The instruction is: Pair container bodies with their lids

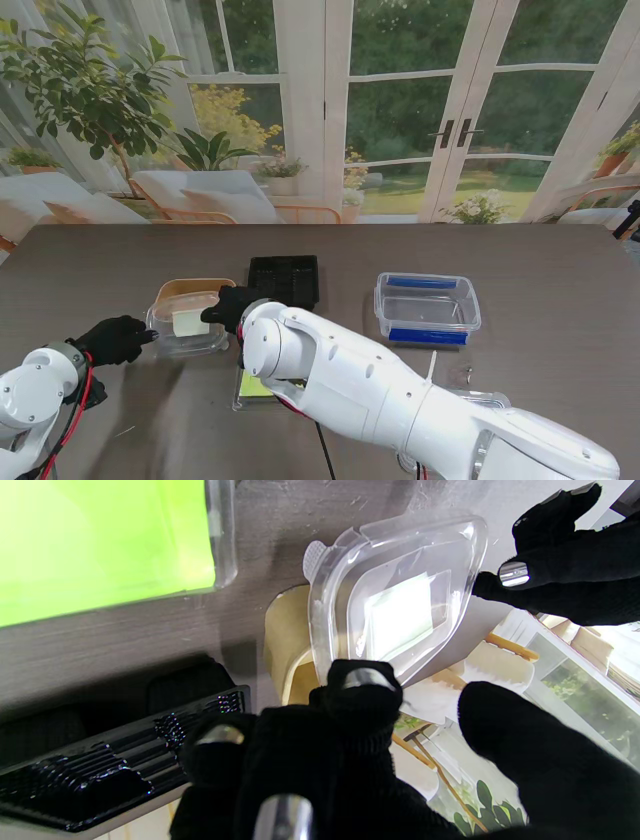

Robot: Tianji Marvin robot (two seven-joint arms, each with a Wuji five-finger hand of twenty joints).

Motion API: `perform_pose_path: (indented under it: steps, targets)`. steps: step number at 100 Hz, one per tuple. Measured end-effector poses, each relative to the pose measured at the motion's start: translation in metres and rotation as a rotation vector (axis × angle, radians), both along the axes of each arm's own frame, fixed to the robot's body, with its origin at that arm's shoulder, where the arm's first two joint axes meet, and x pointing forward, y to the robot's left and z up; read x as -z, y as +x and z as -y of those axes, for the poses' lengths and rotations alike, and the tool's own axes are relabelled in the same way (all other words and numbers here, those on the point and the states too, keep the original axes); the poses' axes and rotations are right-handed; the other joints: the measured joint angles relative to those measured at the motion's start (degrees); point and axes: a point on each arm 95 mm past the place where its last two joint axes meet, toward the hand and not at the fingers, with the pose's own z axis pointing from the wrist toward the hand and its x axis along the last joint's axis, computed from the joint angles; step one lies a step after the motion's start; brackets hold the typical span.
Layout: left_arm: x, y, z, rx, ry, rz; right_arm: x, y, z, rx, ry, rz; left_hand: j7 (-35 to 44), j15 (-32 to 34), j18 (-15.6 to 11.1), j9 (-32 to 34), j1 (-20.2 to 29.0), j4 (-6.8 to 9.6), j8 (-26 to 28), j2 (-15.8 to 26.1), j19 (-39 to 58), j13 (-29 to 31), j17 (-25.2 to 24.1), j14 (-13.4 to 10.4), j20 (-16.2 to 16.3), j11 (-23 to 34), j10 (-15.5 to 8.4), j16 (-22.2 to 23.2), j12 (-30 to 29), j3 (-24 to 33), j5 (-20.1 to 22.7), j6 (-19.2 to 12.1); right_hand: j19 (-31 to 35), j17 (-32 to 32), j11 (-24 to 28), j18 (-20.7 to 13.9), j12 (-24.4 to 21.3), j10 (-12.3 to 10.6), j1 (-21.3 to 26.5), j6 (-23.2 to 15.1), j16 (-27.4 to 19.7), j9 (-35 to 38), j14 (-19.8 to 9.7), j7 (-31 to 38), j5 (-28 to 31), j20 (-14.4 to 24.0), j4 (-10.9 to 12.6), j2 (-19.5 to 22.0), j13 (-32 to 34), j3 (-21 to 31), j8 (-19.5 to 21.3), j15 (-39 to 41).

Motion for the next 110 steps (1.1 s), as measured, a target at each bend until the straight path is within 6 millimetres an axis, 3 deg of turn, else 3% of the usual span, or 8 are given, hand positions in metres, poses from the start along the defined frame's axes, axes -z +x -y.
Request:
perform_pose_path:
  steps: [54,110]
  targets:
    - [-0.016,0.035,0.000,0.030,-0.014,-0.008,-0.006,0.027,0.005,0.029,-0.002,-0.017,0.00,0.00,0.32,0.00,0.00,0.00,0.00,0.00,0.00,0.00,-0.08,0.14,0.00,0.00,0.13,0.00,0.00,0.00,0.01,0.03,0.00,0.00,0.00,0.01,0.00,0.00,0.00,0.00,-0.08,0.00,0.00,0.00,0.00,0.00,0.00,0.00,0.00,0.00,0.00,0.00]
    - [-0.020,0.062,-0.006,0.049,-0.016,-0.027,-0.002,0.052,0.003,0.039,-0.003,-0.039,0.00,0.00,0.34,0.00,0.01,0.00,0.01,0.00,-0.03,-0.01,-0.10,0.18,0.00,0.00,0.18,0.01,0.00,0.00,0.04,0.03,0.00,0.01,0.00,0.01,0.00,0.00,0.00,0.00,-0.11,0.01,0.00,0.00,0.00,0.00,0.00,0.00,0.00,0.00,0.00,0.00]
